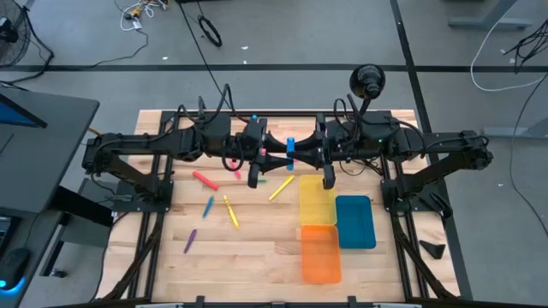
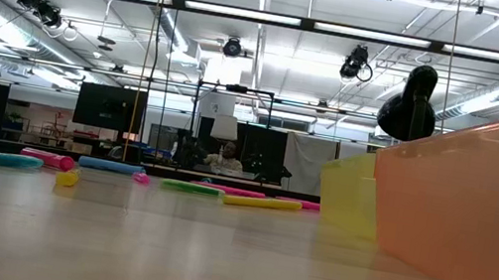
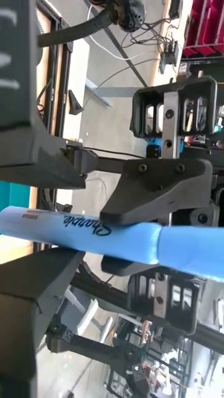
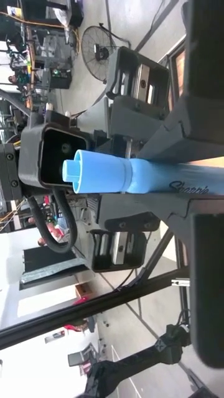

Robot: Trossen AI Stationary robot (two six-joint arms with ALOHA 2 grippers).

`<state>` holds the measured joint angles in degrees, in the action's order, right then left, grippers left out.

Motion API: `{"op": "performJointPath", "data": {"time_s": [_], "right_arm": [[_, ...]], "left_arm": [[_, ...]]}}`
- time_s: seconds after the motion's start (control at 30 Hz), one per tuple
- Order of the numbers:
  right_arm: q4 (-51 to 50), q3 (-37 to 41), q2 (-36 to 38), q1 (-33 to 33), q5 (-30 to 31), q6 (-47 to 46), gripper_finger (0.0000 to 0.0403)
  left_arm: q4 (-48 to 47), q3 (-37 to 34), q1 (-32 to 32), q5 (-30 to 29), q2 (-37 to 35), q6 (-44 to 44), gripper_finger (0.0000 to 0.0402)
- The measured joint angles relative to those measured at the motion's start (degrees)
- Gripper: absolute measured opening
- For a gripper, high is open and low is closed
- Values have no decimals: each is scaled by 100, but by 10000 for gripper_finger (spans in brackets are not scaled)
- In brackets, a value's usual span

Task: Pick & Place Markers
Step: Put the bottom blue highlighter into the blue bin

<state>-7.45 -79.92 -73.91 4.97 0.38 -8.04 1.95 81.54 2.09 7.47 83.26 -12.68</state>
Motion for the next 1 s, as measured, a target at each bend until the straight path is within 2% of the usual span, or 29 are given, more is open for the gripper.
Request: {"op": "performJointPath", "data": {"time_s": [0.3, 0.43, 0.67, 0.9, 1.0], "right_arm": [[-458, 7, 317, 9, 369, -60, 46], [-824, 7, 510, 9, 576, -321, 46], [-1446, 9, 798, 27, 652, -501, 46], [-2047, 9, 1096, 410, 1488, -598, 46], [-2321, 9, 1202, 624, 1947, -970, 46]], "left_arm": [[-159, 1, 48, -99, -130, -33, 236], [-357, 0, 105, -79, -173, -31, 253], [-434, 0, 140, -72, -195, -27, 252], [-486, 1, 138, -57, -197, -138, 250], [-488, 0, 136, -56, -197, -179, 250]]}}
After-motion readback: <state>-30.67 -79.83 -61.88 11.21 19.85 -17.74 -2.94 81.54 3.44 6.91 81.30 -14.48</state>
